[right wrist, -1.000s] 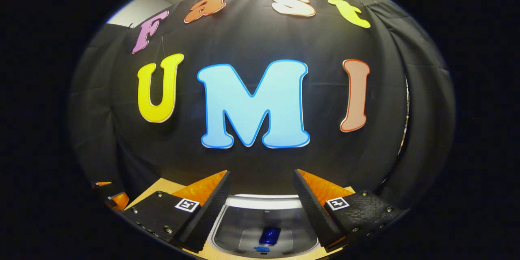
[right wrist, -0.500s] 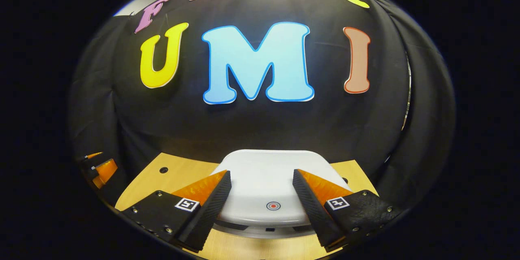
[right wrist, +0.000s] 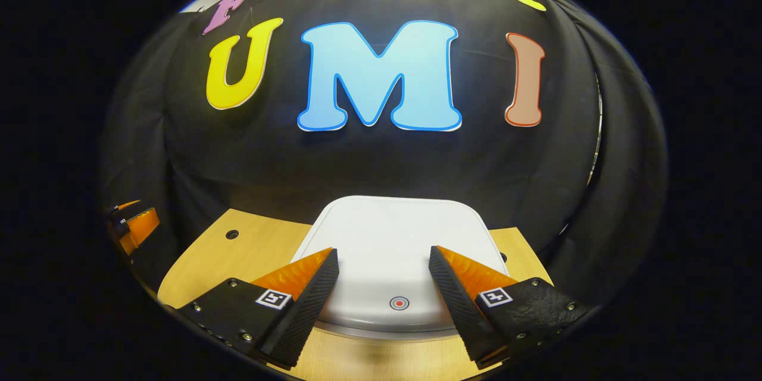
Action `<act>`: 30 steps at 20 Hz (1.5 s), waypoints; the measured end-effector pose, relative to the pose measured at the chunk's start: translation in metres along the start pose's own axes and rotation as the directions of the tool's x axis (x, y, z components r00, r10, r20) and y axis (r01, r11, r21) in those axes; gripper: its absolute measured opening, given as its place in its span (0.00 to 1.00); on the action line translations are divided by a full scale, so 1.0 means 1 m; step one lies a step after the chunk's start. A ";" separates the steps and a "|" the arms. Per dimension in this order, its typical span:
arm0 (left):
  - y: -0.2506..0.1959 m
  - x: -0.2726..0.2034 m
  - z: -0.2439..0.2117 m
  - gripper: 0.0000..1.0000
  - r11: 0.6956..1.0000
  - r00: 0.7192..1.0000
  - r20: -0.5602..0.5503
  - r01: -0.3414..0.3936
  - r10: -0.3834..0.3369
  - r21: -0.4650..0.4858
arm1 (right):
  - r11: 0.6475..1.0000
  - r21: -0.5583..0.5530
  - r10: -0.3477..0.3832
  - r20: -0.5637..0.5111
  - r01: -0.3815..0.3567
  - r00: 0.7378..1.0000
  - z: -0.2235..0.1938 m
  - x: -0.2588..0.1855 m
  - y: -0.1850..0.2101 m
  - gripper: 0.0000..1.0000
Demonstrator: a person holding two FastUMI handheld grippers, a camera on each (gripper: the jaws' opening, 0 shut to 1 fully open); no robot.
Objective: Press the lid of the desktop garbage bin to open it, pick up the crumpled paper on the desktop and throw it into the bin, then pick up the pop can on the desktop and drop it into the bin, and finally close the garbage bin lid.
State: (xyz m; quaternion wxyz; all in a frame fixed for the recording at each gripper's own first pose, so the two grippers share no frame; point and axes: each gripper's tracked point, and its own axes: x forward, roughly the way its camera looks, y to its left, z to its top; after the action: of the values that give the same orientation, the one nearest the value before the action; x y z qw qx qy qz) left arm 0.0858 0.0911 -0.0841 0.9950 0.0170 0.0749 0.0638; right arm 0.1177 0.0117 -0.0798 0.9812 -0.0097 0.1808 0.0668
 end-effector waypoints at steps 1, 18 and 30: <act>0.000 0.001 0.000 0.96 1.000 1.000 0.000 0.000 0.000 -0.002 | 1.000 -0.003 0.001 -0.001 -0.001 1.000 -0.001 0.000 0.001 0.99; -0.010 -0.004 0.007 0.96 1.000 1.000 0.015 0.020 -0.020 -0.007 | 1.000 0.016 -0.005 0.121 0.003 0.993 -0.004 0.001 0.001 0.99; -0.040 -0.039 0.055 1.00 0.997 0.992 0.111 0.055 -0.062 0.060 | 0.998 0.030 -0.059 0.274 0.053 0.960 0.046 -0.044 0.000 0.97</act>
State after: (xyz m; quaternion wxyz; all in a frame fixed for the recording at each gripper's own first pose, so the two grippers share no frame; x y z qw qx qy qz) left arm 0.0611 0.0452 -0.0262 0.9982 0.0467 0.0208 0.0315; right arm 0.0930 0.0077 -0.0214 0.9983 0.0055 0.0433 0.0378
